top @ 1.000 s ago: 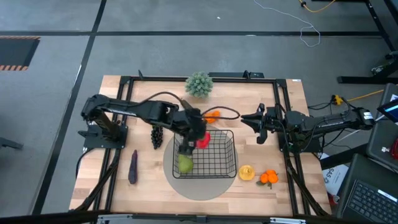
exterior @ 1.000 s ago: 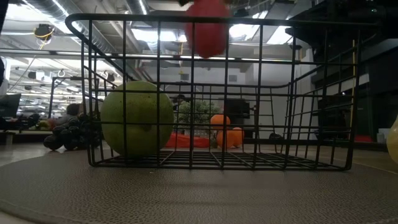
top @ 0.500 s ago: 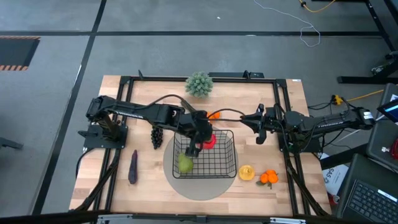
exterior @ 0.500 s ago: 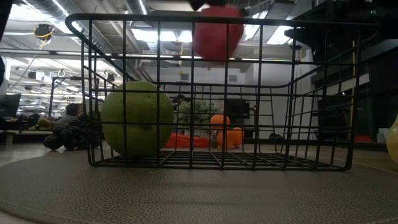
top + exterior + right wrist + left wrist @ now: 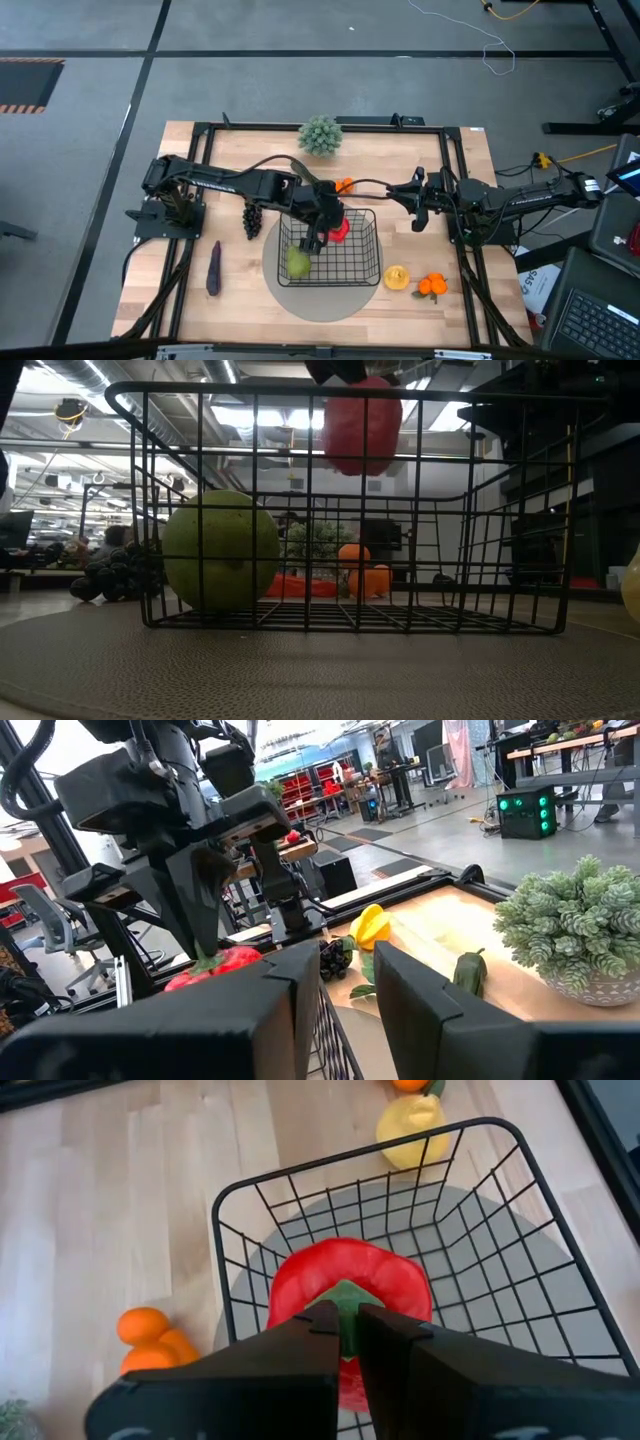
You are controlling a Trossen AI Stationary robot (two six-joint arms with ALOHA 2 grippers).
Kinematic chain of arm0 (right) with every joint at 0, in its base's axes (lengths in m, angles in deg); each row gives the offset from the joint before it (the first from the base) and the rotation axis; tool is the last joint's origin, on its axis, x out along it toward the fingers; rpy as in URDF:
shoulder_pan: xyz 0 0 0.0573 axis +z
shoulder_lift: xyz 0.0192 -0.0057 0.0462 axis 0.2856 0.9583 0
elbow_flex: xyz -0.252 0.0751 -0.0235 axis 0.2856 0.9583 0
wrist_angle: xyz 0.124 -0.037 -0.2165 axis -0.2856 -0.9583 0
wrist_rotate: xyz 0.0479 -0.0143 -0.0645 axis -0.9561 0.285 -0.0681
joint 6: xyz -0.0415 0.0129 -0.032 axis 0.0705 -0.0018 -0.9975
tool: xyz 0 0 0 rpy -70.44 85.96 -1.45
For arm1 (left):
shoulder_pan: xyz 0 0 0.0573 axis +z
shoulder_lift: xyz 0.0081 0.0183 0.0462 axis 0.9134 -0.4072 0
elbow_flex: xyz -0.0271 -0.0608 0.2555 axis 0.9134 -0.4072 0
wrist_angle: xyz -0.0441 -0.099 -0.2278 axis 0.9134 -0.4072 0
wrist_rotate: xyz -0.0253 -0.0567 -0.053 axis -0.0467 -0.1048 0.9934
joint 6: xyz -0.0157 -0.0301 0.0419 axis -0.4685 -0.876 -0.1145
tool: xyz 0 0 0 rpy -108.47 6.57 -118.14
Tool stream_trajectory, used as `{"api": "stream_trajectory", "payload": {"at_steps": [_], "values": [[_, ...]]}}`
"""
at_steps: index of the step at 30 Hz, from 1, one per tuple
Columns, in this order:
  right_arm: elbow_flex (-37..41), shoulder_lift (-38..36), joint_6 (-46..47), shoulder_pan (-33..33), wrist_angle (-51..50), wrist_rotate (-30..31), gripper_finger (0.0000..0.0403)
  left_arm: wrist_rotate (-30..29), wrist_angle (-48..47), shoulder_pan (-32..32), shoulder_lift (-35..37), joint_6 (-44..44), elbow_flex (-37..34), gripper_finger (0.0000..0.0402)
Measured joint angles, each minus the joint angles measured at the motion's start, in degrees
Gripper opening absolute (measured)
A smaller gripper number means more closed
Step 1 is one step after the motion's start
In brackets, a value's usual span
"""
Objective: Build produce basket
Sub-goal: Put the red bell pepper into the black wire basket, then put the yellow star fruit into the black wire basket
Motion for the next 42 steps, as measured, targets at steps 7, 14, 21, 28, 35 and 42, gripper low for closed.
{"api": "stream_trajectory", "payload": {"at_steps": [7,14,21,28,35,42], "values": [[0.0,0.0,0.0,0.01,-0.02,0.0,0.0097,-0.02,-0.01,0.0,0.0,-0.02,0.0,0.0007],[0.0,0.0,0.0,-0.01,-0.04,0.0,0.0097,-0.02,1.05,0.02,0.0,-0.04,0.0,0.0031],[0.0,0.01,-0.04,0.01,-0.04,0.0,0.0097,-0.02,1.74,0.02,0.0,-0.06,0.0,0.0045],[0.0,0.01,-0.07,0.0,-0.07,0.0,0.0097,-0.04,1.74,0.02,0.0,-0.04,0.0,0.0047],[-0.02,0.0,-0.07,0.0,-0.06,0.0,0.0097,-0.06,1.7,0.02,0.02,-0.37,0.0,0.0047],[-0.02,0.0,-0.07,0.0,-0.07,0.0,0.0097,-0.05,-2.43,0.01,0.09,-3.95,0.0,0.0047]]}}
